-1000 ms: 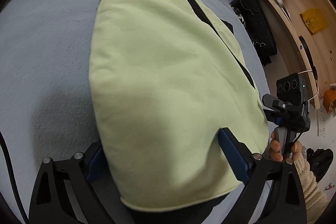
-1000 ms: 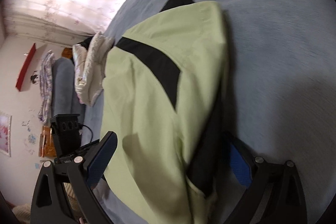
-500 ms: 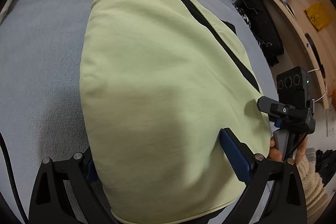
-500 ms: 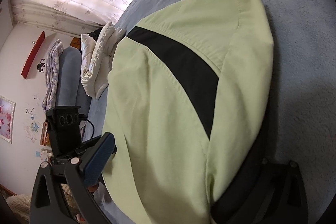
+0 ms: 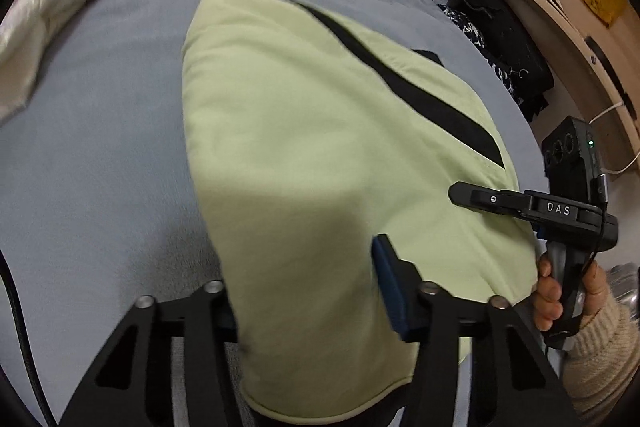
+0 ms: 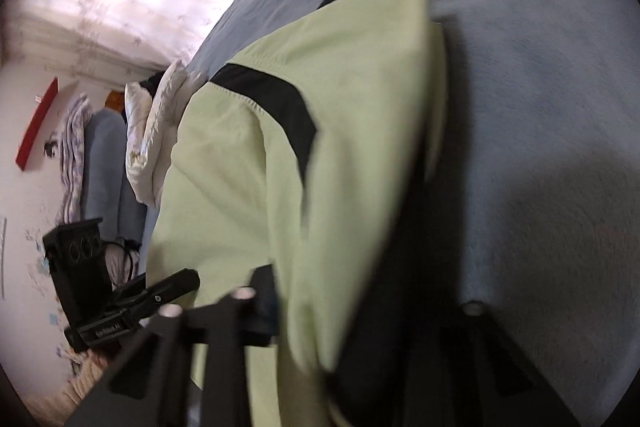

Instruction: Fold large clothes

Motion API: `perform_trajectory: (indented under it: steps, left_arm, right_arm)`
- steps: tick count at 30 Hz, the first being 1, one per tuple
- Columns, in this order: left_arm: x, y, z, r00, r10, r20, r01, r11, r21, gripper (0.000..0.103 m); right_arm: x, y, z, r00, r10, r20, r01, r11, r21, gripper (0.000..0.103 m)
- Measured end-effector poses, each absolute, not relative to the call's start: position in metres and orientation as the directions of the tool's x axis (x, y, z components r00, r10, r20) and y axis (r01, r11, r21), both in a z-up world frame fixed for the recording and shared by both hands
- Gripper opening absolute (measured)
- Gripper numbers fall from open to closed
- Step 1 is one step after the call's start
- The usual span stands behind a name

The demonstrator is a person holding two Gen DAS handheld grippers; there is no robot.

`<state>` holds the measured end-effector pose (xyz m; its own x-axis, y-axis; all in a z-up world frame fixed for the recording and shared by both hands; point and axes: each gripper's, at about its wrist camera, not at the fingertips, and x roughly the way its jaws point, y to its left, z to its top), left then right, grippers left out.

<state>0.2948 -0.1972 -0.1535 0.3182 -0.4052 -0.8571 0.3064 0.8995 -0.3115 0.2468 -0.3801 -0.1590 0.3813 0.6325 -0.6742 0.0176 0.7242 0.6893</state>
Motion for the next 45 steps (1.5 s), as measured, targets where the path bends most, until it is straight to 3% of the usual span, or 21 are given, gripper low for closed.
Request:
perform_trajectory:
  steps: [5, 17, 33, 45]
  left_arm:
    - [0.287, -0.209, -0.130, 0.407, -0.354, -0.842, 0.331, 0.916, -0.225, 0.037]
    - [0.245, -0.172, -0.080, 0.477, -0.329, -0.815, 0.336, 0.925, -0.177, 0.034]
    - [0.158, -0.006, 0.022, 0.653, -0.283, -0.702, 0.245, 0.957, -0.158, 0.034]
    - [0.211, 0.133, 0.086, 0.756, -0.213, -0.619, 0.172, 0.977, -0.127, 0.034]
  right_arm:
    - [0.239, -0.361, -0.136, 0.419, 0.558, -0.716, -0.039, 0.799, 0.600, 0.012]
    - [0.207, -0.302, -0.071, 0.471, 0.505, -0.723, -0.142, 0.852, 0.504, 0.011]
    - [0.166, -0.157, 0.039, 0.508, 0.590, -0.627, -0.358, 0.807, 0.469, 0.010]
    - [0.226, -0.019, 0.122, 0.522, 0.637, -0.567, -0.524, 0.764, 0.376, 0.010]
